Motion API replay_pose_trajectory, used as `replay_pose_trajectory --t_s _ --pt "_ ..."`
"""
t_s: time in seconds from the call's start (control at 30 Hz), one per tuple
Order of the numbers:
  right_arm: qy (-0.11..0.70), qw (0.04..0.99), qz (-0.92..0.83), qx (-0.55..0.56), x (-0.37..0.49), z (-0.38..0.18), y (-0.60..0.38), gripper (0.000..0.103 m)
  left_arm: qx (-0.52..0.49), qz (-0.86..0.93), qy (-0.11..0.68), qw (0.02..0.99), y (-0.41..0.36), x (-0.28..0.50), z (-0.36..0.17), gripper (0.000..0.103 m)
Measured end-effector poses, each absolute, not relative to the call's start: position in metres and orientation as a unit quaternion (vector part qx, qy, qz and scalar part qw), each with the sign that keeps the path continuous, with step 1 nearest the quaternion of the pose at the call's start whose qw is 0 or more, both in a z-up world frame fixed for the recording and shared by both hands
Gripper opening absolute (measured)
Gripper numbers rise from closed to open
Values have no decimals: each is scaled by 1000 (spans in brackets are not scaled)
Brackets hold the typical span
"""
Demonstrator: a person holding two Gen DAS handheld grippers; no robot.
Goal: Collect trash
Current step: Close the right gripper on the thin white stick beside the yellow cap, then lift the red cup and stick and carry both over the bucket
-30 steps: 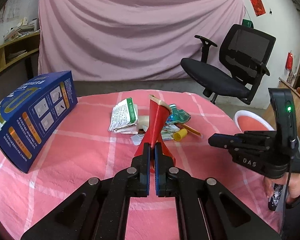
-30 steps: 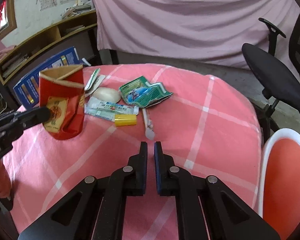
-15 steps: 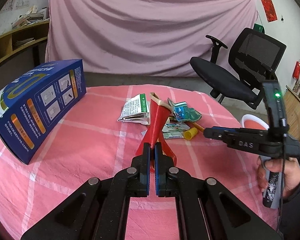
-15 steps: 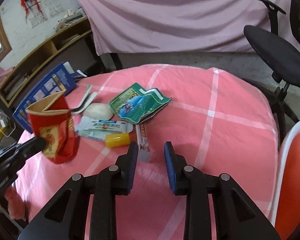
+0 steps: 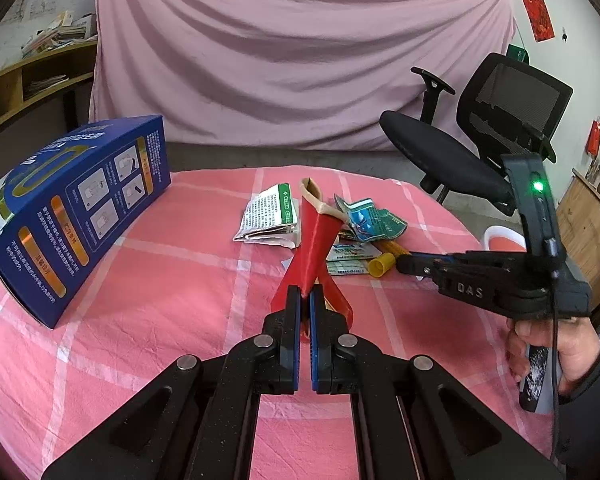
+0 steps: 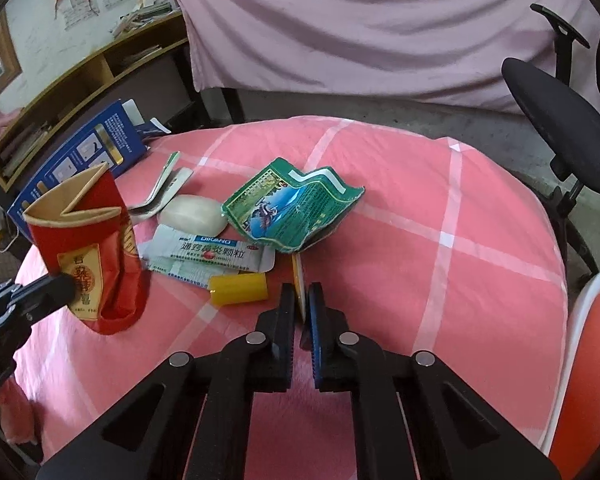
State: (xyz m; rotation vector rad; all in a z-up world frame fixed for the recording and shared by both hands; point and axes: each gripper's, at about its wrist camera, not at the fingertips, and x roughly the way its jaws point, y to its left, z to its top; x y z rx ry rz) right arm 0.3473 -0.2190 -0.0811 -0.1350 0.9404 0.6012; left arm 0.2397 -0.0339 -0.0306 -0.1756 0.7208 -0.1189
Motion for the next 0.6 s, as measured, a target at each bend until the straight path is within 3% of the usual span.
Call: replay_pose_trajectory --t_s 0.6 --pt "405 865 295 -38 285 -58 -242 2 -74 -57 326 941 -39 215 -26 2"
